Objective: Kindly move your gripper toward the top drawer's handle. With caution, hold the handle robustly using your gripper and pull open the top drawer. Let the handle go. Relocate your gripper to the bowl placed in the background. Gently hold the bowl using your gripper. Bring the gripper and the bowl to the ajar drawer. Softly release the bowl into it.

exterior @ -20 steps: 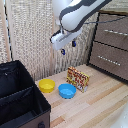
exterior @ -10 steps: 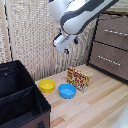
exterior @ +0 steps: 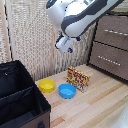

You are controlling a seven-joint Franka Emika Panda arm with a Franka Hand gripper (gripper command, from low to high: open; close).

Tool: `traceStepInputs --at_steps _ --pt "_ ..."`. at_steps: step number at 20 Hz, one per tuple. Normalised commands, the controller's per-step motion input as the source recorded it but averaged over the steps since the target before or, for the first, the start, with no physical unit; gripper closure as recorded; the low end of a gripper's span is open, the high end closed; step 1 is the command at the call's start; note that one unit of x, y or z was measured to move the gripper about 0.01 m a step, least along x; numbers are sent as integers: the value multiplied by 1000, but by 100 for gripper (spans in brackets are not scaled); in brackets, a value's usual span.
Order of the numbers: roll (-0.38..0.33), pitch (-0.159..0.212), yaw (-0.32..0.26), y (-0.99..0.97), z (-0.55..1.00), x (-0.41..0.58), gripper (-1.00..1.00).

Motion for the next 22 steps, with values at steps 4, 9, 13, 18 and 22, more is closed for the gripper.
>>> traceStepInputs --at_steps 4,9,13,18,22 --pt "-351 0 106 0 149 104 -100" --pt "-356 0 70 -33 102 181 -100" --pt "-265 -20 46 -461 113 30 -100" --pt "-172 -5 2 -841 230 -5 -100" --pt "-155 7 -6 -859 263 2 -100"
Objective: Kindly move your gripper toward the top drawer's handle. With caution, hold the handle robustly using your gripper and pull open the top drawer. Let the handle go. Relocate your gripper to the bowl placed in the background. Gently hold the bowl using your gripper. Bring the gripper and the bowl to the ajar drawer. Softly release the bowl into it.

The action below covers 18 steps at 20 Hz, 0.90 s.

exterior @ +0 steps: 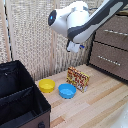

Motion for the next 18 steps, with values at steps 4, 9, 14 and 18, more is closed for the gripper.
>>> traceStepInputs --at_steps 4,9,14,18 --pt "-139 -3 0 -891 259 16 -100" --pt "-168 -2 0 -835 249 41 -100" --pt "-226 5 -3 -682 181 102 -100" --pt "-231 43 0 -514 5 141 -100"
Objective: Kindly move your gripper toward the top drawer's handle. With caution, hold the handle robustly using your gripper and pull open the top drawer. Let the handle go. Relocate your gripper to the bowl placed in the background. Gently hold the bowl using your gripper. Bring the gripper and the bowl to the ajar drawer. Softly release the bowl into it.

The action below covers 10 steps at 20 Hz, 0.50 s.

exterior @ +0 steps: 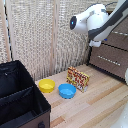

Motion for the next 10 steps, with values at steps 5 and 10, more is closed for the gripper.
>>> traceStepInputs --at_steps 5,10 --pt "-212 49 3 -481 -1 45 -100" --pt "-73 21 53 -386 0 49 100"
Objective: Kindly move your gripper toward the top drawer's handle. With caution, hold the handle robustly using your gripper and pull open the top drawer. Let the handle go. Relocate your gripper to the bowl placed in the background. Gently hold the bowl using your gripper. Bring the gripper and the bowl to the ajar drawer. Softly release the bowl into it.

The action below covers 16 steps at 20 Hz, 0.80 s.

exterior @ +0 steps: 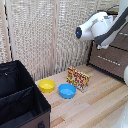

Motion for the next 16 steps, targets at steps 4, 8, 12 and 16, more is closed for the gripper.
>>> traceStepInputs --at_steps 4,8,12,16 --pt "0 0 0 -36 0 5 100" --pt "0 0 -2 -68 0 0 100" --pt "26 0 0 -64 0 0 100" --pt "-9 -13 13 146 -24 -6 100"
